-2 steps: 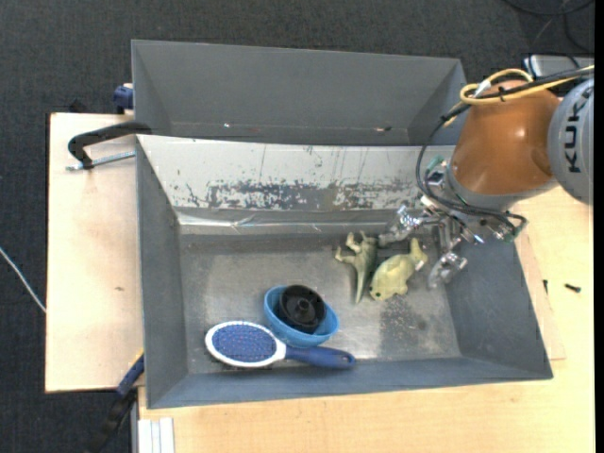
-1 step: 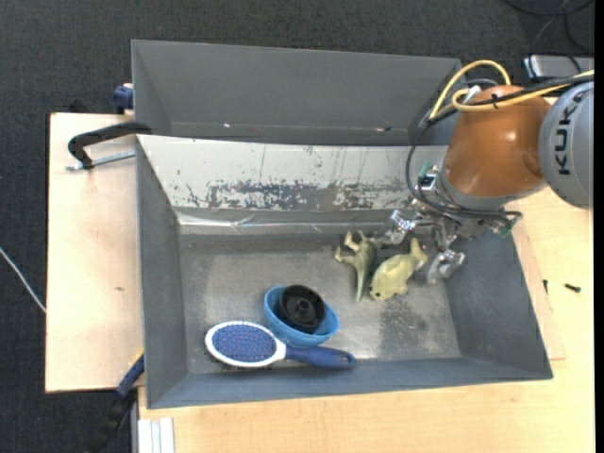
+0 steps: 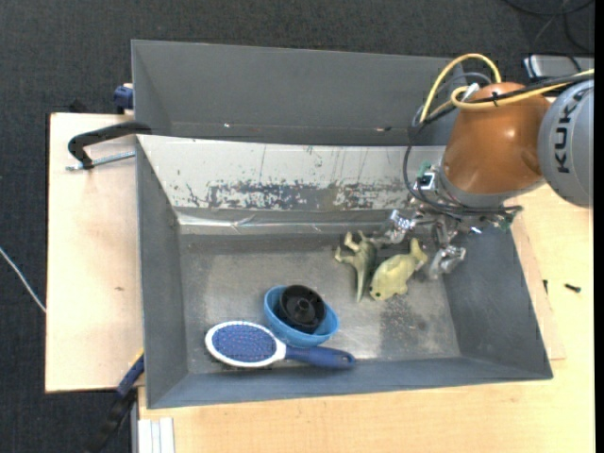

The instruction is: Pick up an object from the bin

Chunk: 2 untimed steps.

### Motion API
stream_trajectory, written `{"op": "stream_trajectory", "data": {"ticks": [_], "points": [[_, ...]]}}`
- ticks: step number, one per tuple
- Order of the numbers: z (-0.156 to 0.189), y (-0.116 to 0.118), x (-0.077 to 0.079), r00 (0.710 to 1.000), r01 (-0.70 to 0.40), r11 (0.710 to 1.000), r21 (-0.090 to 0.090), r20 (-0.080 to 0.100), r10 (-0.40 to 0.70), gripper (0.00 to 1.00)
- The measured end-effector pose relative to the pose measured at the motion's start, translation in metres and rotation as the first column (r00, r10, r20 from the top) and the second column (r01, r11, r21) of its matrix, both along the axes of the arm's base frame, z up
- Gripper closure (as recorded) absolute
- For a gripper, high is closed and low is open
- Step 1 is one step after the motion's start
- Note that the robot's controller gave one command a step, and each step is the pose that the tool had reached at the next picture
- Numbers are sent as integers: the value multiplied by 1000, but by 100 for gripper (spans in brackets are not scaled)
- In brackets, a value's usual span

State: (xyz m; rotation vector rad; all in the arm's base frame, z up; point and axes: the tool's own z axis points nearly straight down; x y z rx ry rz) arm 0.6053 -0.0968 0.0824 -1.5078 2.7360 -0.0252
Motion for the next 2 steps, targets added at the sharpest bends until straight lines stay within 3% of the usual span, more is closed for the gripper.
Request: {"op": "stream_trajectory", "data": {"ticks": [1, 2], "points": [[-6, 4, -3, 1000, -4, 1000, 5, -11, 4, 100], [92, 5, 0, 1000, -1, 1000, 5, -8, 1, 100]]}}
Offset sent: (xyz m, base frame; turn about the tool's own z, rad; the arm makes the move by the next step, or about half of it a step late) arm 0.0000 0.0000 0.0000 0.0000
